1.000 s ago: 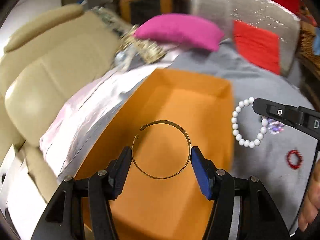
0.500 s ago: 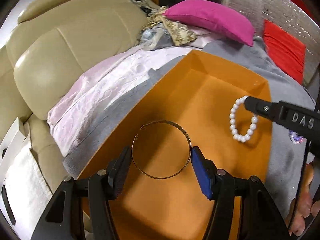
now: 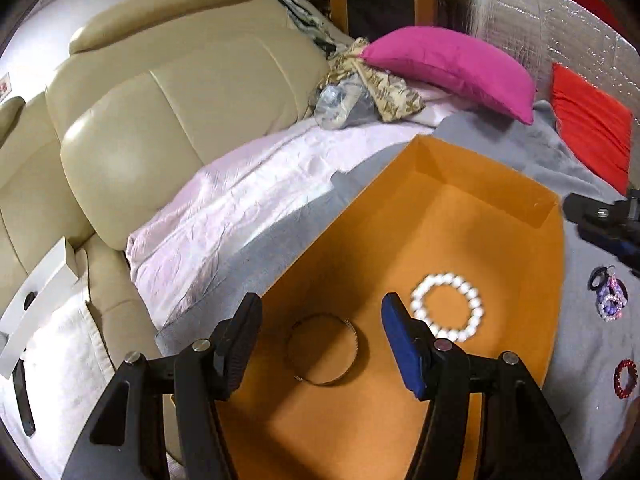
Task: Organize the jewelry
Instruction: 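Carry both bracelets into the orange box and open both tools, then grasp the red bead bracelet with the right tool while the left tool grasps the pink-clear bead bracelet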
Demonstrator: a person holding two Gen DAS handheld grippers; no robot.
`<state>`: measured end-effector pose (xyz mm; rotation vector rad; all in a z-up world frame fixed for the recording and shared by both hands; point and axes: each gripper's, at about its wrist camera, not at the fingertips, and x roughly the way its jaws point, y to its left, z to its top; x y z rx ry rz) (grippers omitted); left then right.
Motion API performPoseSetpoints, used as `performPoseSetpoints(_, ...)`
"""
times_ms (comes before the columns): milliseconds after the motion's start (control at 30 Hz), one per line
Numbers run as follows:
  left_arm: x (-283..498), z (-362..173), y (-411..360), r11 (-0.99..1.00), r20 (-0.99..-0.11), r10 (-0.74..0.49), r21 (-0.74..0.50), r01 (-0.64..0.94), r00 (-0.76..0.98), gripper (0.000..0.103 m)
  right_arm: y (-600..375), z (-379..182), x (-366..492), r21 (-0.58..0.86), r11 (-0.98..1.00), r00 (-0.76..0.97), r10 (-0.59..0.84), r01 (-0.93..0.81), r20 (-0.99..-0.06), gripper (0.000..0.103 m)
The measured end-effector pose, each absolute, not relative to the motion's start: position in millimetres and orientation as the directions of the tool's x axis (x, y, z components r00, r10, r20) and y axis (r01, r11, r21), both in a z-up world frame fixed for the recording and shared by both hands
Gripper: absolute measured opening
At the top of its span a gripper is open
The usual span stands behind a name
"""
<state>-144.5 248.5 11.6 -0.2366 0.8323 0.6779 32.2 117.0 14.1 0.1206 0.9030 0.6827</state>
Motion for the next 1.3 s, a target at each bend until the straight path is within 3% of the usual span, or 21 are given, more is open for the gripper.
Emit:
performPoseSetpoints(367, -123.5, 37.3, 190.5, 0.833, -0.658, 0.452, 0.069, -0.549, 0.602, 0.066, -34.6, 50.4, 35.4, 0.324, 0.87, 0.559, 0.488, -0.372, -0.67, 0.037)
performPoseSetpoints(433, -119.3, 41.5, 175.6, 0.848, -0.641, 0.444, 0.074, -0.525, 0.626, 0.067, -73.2, 47.9, 33.6, 0.317, 0.89, 0.581, 0.454, -0.327, -0.676, 0.043)
performPoseSetpoints(633, -96.7, 44.3, 116.1, 0.909, -0.617, 0.383, 0.117, -0.401, 0.688, 0.067, -158.1, 16.1, 32.0, 0.365, 0.901, 0.568, 0.431, -0.233, -0.702, 0.044)
performPoseSetpoints(867, -51.5, 21.7, 65.8, 0.97, -0.699, 0.229, 0.102, -0.222, 0.677, 0.067, -166.8, -36.7, 36.9, 0.42, 0.869, 0.453, 0.495, -0.262, -0.741, 0.043)
performPoseSetpoints(1067, -13.0, -0.7, 47.2, 0.996, -0.772, 0.029, -0.028, -0.08, 0.635, 0.067, -154.8, -73.7, 40.4, 0.336, 0.896, 0.395, 0.432, -0.289, -0.811, 0.043)
performPoseSetpoints(1200, 8.1, -14.6, 39.2, 0.997, -0.789, -0.039, -0.068, -0.025, 0.613, 0.06, -153.2, -80.4, 44.4, 0.318, 0.903, 0.402, 0.416, -0.291, -0.816, 0.032)
performPoseSetpoints(1233, 14.1, -19.2, 36.6, 0.997, -0.796, -0.061, -0.081, -0.006, 0.602, 0.057, -151.9, -80.6, 43.8, 0.309, 0.901, 0.402, 0.415, -0.303, -0.816, 0.021)
performPoseSetpoints(1300, 26.5, -28.3, 30.2, 0.994, -0.807, -0.107, -0.104, 0.039, 0.581, 0.051, -146.8, -81.3, 40.2, 0.253, 0.908, 0.409, 0.382, -0.335, -0.829, 0.012)
